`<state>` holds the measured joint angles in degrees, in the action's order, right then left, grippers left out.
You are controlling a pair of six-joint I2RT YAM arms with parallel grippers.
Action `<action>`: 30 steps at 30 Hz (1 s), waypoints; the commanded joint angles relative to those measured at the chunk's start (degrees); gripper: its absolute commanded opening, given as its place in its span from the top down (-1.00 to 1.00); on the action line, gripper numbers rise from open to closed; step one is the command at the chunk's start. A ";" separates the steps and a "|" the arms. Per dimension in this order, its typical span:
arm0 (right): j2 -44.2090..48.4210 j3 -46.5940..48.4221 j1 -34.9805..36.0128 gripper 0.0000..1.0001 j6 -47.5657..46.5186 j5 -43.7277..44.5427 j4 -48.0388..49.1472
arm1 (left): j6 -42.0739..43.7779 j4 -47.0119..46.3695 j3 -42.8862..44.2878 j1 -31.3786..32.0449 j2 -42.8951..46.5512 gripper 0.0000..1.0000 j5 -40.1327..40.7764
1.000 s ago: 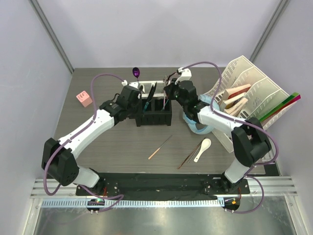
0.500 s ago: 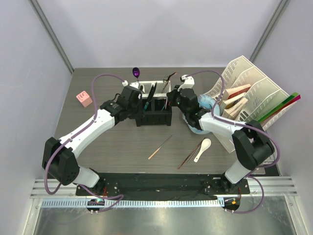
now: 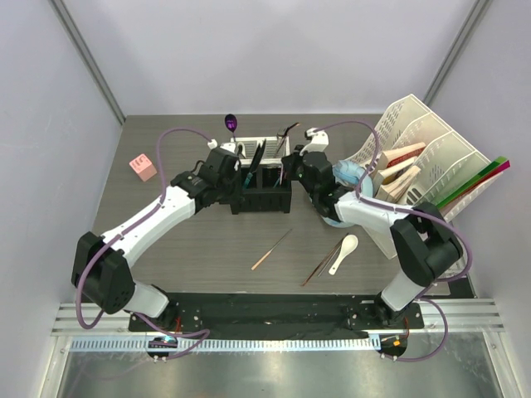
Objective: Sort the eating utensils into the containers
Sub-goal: Place the spatula in the container.
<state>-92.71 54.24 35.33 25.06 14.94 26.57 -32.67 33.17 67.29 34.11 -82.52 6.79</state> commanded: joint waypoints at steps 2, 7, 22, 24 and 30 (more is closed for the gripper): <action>-2.21 5.26 0.88 0.98 -1.77 1.06 4.02 | -0.47 -1.62 -0.49 0.08 0.61 0.53 -1.25; -3.36 6.23 0.79 0.98 -1.51 2.02 5.86 | 0.23 -1.62 0.65 0.08 0.08 0.53 -1.16; -5.38 8.87 1.23 0.98 -2.74 3.34 5.33 | 0.41 -1.62 1.71 0.08 -1.85 0.53 -2.39; -6.08 7.82 1.67 0.97 -2.30 3.95 5.95 | 0.50 -1.53 1.45 0.08 -1.59 0.53 -2.39; -6.87 4.74 3.07 0.98 -2.38 6.50 7.53 | 0.50 -1.61 0.83 0.08 -1.59 0.53 -2.13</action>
<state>-99.26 60.60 37.15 22.68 17.91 29.47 -32.58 33.04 67.05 34.11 -84.18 4.86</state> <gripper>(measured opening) 0.039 0.238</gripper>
